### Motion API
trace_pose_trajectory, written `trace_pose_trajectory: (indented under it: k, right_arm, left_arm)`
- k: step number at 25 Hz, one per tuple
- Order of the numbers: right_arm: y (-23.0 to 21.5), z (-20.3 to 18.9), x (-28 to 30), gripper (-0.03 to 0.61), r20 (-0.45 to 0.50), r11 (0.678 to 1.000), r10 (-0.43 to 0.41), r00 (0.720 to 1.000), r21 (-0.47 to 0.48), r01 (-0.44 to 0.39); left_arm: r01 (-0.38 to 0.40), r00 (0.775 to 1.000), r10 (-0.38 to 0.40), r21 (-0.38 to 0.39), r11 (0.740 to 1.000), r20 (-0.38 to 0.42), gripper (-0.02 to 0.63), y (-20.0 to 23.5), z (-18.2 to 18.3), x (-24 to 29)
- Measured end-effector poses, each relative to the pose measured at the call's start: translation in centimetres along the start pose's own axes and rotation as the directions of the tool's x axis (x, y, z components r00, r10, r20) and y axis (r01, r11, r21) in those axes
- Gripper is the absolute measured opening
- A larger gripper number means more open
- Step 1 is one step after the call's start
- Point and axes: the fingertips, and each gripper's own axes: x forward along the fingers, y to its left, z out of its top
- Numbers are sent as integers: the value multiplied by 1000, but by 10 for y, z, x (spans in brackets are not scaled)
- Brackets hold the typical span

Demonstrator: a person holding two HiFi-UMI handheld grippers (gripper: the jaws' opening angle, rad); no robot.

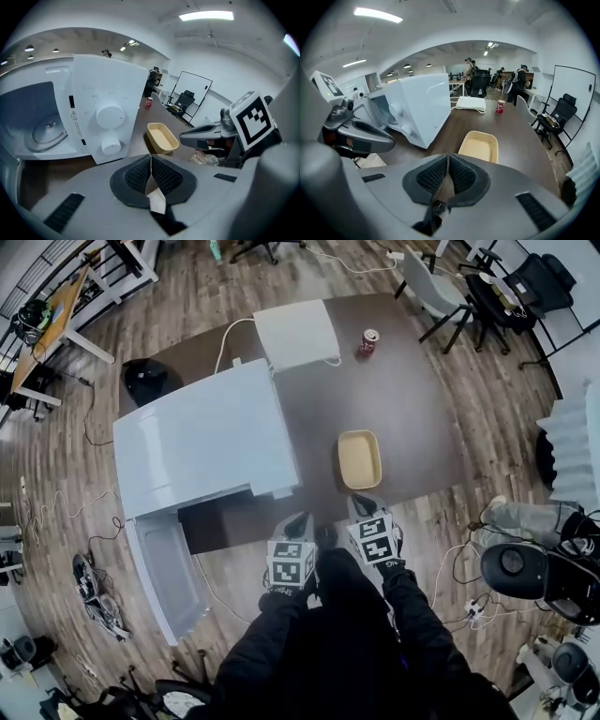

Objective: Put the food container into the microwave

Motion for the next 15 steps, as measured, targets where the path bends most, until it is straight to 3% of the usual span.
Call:
trace_pose_trajectory:
  k: [6,15]
  right_arm:
    - [-14,-23,49,65,-122,996,4,993,-91,-16]
    - [-25,-55,93,79,-251,971,-36,967,-237,-25]
  left_arm:
    - [3,997,-6,-35,999,-73,34,14,-19,17]
    - [-25,995,17,-84,996,-95,34,32,-34,18]
